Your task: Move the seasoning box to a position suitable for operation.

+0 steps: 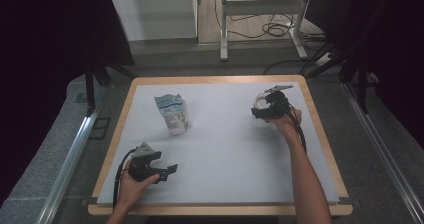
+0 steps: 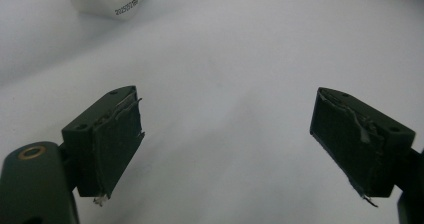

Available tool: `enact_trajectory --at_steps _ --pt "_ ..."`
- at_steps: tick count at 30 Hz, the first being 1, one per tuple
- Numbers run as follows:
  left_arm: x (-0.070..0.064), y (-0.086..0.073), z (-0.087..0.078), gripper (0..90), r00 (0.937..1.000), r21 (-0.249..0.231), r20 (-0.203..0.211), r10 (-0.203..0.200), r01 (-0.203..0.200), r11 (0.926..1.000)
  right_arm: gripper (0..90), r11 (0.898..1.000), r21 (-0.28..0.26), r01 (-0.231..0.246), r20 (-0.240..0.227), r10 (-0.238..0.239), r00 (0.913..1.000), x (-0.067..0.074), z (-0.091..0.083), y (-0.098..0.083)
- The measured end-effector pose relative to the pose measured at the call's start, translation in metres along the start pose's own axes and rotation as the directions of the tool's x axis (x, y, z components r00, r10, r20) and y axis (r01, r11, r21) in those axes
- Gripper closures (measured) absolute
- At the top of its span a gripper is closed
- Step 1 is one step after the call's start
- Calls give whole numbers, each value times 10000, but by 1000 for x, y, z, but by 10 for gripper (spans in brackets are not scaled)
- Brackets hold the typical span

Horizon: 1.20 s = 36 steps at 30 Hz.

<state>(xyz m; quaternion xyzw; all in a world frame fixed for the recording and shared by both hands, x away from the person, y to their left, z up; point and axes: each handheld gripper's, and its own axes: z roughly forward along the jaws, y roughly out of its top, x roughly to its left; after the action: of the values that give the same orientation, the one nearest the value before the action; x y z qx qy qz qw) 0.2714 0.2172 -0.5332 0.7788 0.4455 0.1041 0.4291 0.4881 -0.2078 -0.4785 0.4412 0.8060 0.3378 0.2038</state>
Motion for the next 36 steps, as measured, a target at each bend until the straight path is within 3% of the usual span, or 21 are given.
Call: enact_trajectory --at_steps 8,18,26,29,36 --pt "3 0 -2 137 10000 -40 -18 -59 59 10000 115 10000 5 -33 104 33 9999 -1 -9 -1" --pt "2 -1 2 137 10000 135 41 -35 35 9999 115 9979 -463 463 -310 -477 9984 13 -46 -6" --pt "3 -2 2 144 10000 159 53 -18 17 9999 115 9943 -601 882 -875 -932 9918 35 -69 -17" --pt "3 -3 2 144 9999 141 56 -130 129 9998 115 9904 -659 1212 -1148 -1282 9851 47 -78 -25" --pt "4 -5 4 144 9997 178 32 -241 240 9996 115 9861 -631 1540 -1258 -1610 9789 70 -92 -43"
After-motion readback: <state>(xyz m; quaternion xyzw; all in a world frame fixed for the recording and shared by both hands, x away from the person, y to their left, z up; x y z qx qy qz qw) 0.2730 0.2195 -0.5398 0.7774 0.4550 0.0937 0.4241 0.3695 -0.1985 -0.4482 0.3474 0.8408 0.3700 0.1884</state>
